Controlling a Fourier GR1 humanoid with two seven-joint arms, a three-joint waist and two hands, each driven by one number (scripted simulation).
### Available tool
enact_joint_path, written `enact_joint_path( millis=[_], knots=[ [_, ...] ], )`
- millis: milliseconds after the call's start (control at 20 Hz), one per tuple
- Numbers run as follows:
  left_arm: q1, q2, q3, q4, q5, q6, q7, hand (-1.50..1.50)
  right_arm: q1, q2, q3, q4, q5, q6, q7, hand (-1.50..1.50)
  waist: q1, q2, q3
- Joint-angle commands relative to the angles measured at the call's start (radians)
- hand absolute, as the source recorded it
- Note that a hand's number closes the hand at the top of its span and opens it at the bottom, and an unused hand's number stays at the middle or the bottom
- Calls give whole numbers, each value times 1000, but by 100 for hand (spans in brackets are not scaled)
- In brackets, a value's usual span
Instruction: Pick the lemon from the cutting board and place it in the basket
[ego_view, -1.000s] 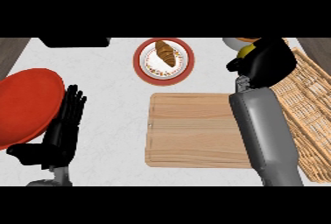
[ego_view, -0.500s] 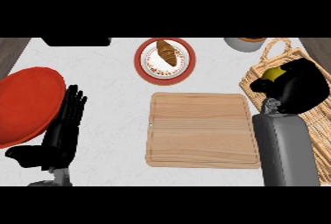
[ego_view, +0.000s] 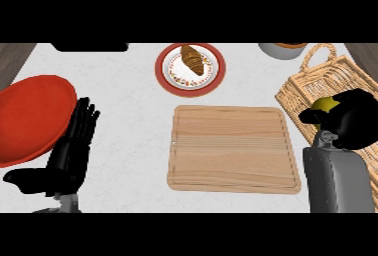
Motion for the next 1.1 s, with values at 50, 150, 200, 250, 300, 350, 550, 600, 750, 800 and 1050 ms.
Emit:
enact_joint_path(
  millis=[50, 150, 200, 250, 300, 350, 550, 600, 750, 800, 1050],
  knots=[
    [-21, -30, -29, -45, -55, 47, 58, 0, 35, 0, -42, 44, -19, -85, 38, 150, 3, 1, 0],
    [-3, 12, 24, -22, -1, -21, 27, 0, 124, 6, -42, 7, -65, -160, -9, 150, 2, 1, 0],
    [0, 22, 35, -47, 4, -25, 49, 0, 67, 6, -48, -5, -58, -88, 33, 150, 4, 0, 0],
    [-1, -12, -2, -26, -24, -1, 49, 0, 150, 6, -40, -95, -83, -91, 6, 150, -2, -1, 0],
    [29, -4, 19, -37, -15, -17, -11, 0, 123, 6, -69, -29, -83, -119, -7, 150, 3, 0, 0],
    [13, -40, -33, -16, -50, 13, 20, 0, 149, 6, -30, -39, -55, -137, 62, 150, 1, 1, 0],
    [3, -13, 41, 55, 7, -38, -44, 0, 136, 6, -79, -32, -93, -166, 71, 150, 2, 2, 0],
    [-35, -9, 20, -29, -17, -10, 62, 0, 196, 6, -75, -59, -116, -169, 31, -150, 0, 0, 0],
    [4, -20, 33, 1, 0, -34, -1, 0, 234, 6, -64, -27, -151, -184, -27, -150, 1, 1, 0],
    [-25, -26, 30, 26, -21, -34, -13, 0, 135, -8, -85, 4, -136, -158, -11, -150, 2, 1, 0],
    [-41, -35, 28, 34, -48, -20, 18, 0, 158, 0, -81, 0, -133, -298, -64, -150, 2, 2, 0]
  ],
)
